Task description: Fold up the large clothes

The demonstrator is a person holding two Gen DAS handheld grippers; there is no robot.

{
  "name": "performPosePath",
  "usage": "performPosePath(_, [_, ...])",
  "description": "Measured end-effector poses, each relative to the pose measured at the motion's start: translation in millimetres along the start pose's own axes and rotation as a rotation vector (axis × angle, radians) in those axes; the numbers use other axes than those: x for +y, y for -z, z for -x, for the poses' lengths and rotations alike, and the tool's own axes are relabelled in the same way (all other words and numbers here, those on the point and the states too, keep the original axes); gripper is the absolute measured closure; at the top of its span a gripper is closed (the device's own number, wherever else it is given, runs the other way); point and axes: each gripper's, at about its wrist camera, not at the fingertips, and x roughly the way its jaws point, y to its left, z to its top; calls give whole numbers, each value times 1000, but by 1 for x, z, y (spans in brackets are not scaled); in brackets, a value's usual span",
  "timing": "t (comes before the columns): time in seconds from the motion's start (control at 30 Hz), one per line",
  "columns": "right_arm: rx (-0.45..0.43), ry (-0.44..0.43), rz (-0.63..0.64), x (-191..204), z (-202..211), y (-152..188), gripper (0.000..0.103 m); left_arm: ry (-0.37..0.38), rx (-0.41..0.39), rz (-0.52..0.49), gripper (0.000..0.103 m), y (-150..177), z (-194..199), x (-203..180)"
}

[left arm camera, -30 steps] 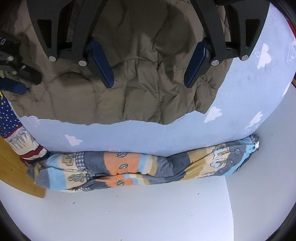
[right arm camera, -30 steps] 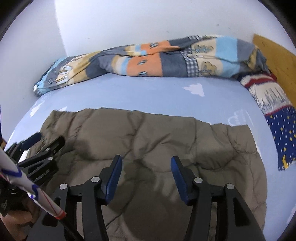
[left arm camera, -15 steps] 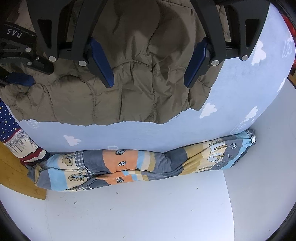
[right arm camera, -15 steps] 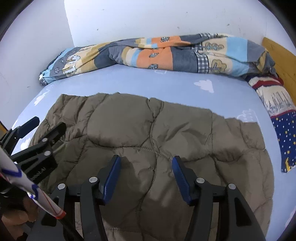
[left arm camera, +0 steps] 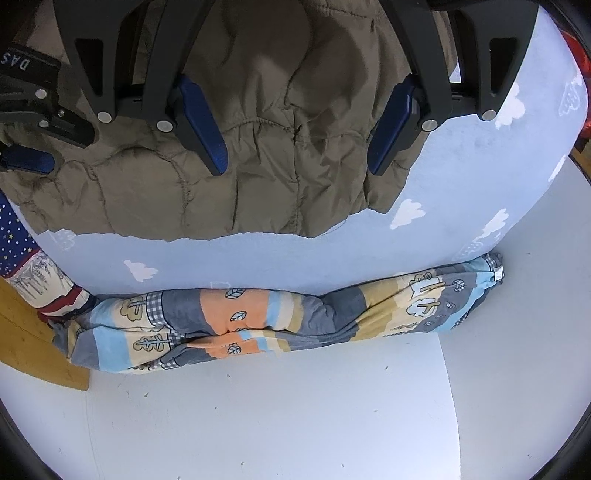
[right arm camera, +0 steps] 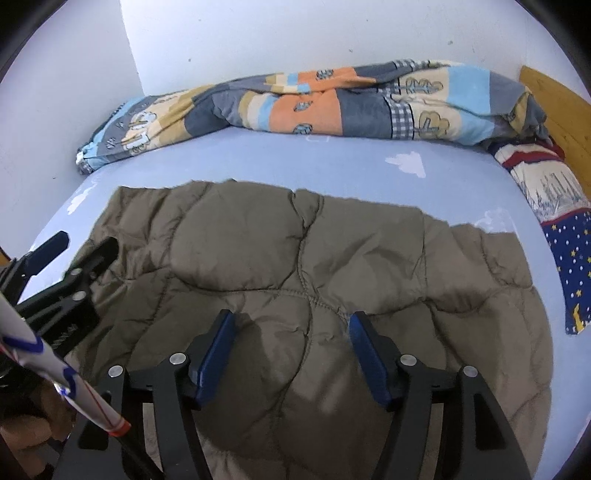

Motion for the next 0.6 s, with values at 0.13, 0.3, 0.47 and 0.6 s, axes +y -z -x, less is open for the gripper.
performPosePath(0.13, [-16, -3, -2, 2, 14, 6, 34, 6, -15, -9, 26, 5, 13, -3])
performPosePath(0.3, [-18, -8, -3, 3, 35, 27, 34, 19, -13, -26, 26, 22, 33, -9])
performPosePath(0.47, [-17, 4, -18, -4, 53, 51, 34, 43, 31, -44, 26, 49, 48, -15])
performPosePath(0.6, [2, -6, -65, -14, 61, 70, 34, 49, 72, -49, 26, 71, 52, -20])
